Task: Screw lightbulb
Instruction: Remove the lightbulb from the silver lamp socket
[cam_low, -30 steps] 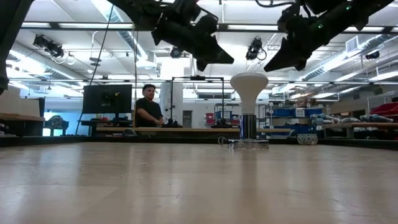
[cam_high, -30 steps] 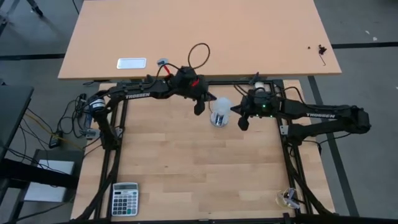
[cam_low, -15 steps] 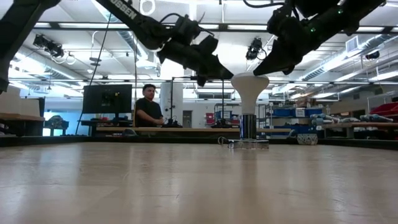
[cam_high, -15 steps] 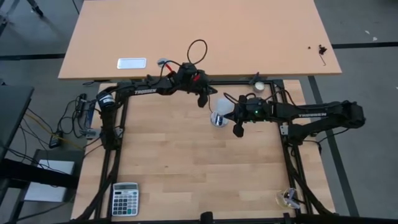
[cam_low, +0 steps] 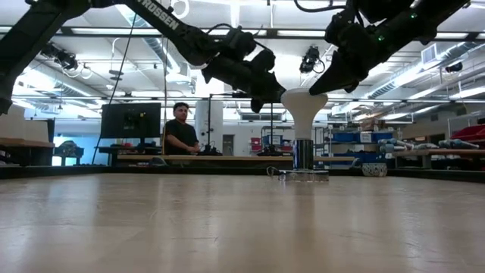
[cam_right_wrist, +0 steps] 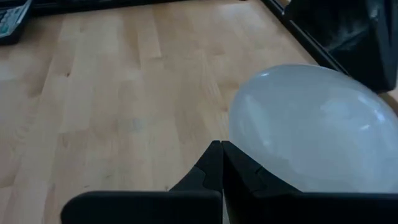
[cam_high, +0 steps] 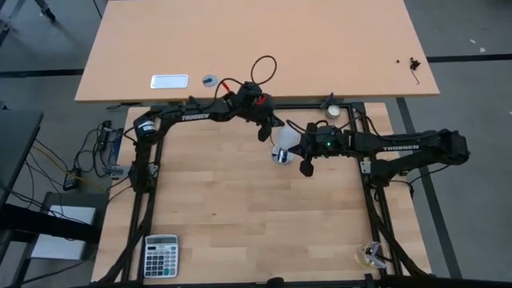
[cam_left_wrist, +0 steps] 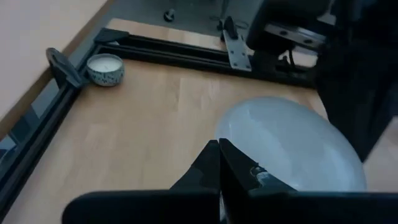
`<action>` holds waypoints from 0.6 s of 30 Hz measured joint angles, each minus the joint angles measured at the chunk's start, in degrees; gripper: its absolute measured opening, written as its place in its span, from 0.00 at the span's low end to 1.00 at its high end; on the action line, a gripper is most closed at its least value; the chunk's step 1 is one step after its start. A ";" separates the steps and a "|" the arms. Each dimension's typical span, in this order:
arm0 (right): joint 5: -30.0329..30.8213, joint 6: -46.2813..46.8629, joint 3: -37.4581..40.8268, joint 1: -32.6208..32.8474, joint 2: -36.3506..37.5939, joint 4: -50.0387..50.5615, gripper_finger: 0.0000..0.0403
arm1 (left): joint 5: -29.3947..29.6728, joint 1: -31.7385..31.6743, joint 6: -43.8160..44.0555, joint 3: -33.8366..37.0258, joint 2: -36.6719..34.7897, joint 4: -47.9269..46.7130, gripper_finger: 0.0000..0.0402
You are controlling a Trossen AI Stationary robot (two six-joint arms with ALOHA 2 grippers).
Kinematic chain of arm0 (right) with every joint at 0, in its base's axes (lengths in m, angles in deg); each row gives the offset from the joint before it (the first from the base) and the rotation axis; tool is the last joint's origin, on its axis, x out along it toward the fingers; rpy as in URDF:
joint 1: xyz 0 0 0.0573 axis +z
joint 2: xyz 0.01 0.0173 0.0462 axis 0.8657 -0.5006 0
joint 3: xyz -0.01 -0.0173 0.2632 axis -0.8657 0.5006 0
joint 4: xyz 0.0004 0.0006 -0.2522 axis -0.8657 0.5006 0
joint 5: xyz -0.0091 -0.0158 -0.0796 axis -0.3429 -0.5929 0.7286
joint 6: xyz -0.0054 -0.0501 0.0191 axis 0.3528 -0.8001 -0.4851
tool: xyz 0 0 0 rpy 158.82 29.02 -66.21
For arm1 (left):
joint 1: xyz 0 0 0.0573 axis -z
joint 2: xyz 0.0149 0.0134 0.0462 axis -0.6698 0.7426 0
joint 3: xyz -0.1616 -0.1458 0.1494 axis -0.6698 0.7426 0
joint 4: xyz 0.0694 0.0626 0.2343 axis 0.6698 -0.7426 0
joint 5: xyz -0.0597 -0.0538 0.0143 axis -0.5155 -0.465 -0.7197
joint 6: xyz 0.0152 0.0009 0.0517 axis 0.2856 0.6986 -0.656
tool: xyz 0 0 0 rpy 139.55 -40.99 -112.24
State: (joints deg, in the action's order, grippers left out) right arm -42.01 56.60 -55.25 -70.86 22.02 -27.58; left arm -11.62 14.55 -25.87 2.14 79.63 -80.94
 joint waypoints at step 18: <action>2.39 -0.73 0.04 -3.58 4.91 7.40 0.02 | -0.48 0.70 -2.98 -0.14 -1.96 -9.40 0.00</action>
State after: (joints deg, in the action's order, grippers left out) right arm -39.62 55.87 -55.20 -74.44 26.93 -20.19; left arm -12.11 15.24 -28.85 1.99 77.68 -90.34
